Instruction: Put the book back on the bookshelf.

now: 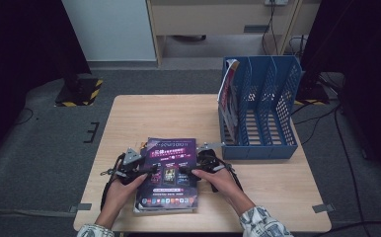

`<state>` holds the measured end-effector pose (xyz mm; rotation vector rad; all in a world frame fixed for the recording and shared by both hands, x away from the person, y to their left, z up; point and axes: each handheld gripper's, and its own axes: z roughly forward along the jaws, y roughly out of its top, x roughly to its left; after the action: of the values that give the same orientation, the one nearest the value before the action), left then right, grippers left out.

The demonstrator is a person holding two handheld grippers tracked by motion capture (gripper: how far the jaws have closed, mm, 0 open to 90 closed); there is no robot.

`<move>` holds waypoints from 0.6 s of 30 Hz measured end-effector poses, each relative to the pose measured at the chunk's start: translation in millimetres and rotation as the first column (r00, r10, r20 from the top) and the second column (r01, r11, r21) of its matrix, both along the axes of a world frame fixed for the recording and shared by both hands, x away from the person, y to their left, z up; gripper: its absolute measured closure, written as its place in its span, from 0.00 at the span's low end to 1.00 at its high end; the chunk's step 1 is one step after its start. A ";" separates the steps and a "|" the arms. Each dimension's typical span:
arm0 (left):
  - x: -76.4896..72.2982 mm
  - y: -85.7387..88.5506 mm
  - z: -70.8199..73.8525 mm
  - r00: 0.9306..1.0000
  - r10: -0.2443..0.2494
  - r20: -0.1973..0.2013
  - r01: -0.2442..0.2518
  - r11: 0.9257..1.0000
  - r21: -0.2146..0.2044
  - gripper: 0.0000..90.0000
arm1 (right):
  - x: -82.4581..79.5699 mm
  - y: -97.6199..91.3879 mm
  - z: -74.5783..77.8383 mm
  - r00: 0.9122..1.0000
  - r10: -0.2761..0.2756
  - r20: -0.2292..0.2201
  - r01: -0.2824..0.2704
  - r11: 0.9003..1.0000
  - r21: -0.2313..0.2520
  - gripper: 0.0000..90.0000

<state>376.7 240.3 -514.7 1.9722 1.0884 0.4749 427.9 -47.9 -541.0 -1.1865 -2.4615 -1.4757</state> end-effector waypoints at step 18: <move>-0.6 2.5 0.6 1.000 -0.004 0.000 0.004 1.000 0.009 0.39 | -2.1 0.6 28.6 0.995 0.015 0.094 -0.017 1.000 0.016 0.23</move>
<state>376.0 242.9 -514.1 1.9820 1.0836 0.4789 425.8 -47.3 -512.4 -1.1170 -2.5063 -1.5803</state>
